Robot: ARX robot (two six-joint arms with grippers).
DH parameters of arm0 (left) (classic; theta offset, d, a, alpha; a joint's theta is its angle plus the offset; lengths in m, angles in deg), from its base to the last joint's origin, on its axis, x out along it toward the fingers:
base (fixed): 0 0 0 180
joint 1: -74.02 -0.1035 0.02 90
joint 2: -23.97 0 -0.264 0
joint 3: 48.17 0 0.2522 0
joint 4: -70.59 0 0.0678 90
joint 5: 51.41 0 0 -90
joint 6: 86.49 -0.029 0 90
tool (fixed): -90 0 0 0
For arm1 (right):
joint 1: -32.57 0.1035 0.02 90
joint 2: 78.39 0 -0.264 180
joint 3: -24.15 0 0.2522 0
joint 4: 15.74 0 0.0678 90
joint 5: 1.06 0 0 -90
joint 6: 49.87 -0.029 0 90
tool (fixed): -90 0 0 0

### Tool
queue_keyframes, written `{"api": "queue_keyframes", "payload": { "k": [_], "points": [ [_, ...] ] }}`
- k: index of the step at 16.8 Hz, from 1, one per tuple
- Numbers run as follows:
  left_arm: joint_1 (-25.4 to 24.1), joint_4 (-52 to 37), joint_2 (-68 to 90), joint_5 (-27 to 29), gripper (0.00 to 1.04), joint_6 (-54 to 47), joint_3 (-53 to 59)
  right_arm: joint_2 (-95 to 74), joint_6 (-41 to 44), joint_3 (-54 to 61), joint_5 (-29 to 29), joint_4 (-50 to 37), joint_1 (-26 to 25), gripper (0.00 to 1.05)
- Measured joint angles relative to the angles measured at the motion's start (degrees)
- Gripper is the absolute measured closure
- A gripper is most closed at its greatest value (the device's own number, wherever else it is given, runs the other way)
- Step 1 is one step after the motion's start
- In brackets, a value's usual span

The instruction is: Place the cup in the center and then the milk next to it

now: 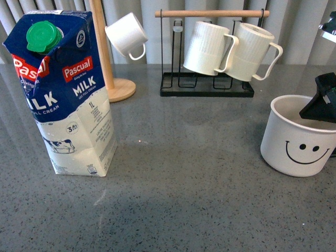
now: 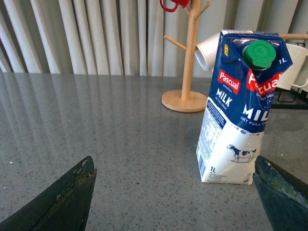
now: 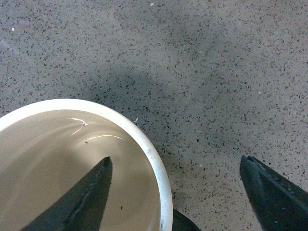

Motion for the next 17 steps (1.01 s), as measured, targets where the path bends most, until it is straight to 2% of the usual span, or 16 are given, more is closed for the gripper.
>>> {"api": "queue_keyframes", "payload": {
  "k": [2,4,6,12,17],
  "points": [
    [0.0,0.0,0.0,0.0,0.07,0.0,0.0,0.0,1.0,-0.1,0.8,0.9,-0.1,0.51],
    [0.0,0.0,0.0,0.0,0.07,0.0,0.0,0.5,1.1,-0.2,1.1,1.7,-0.3,0.83],
    [0.0,0.0,0.0,0.0,0.07,0.0,0.0,1.0,1.0,-0.6,2.0,2.6,-0.4,1.01],
    [0.0,0.0,0.0,0.0,0.07,0.0,0.0,4.0,-0.1,-3.5,3.7,5.7,0.2,1.02],
    [0.0,0.0,0.0,0.0,0.07,0.0,0.0,6.9,-2.2,-6.3,5.2,6.6,7.9,1.02]
  ]
}}
